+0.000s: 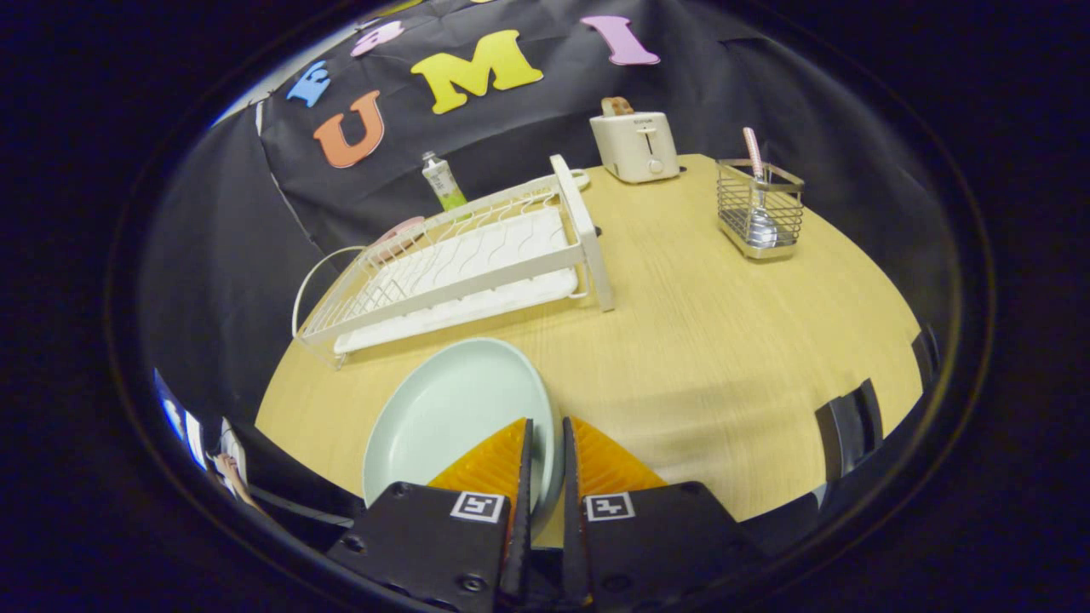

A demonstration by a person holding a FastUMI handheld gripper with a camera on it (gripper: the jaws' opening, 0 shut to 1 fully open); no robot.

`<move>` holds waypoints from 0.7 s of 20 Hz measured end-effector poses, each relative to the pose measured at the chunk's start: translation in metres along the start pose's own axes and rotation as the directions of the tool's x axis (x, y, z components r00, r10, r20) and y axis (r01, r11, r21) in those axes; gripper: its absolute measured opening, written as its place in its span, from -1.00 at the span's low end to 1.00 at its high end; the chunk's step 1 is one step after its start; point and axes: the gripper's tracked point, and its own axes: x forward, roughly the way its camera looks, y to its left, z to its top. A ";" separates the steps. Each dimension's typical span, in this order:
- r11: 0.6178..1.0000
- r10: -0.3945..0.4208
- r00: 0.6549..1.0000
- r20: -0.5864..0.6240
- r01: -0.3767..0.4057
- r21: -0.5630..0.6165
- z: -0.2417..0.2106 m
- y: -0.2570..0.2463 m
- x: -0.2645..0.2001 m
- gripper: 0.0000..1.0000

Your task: Take the plate from the dish rack, then take the spoon from the basket and place it into the plate.

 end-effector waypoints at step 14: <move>0.996 0.050 0.996 0.076 -0.055 0.076 0.021 -0.026 0.002 -0.34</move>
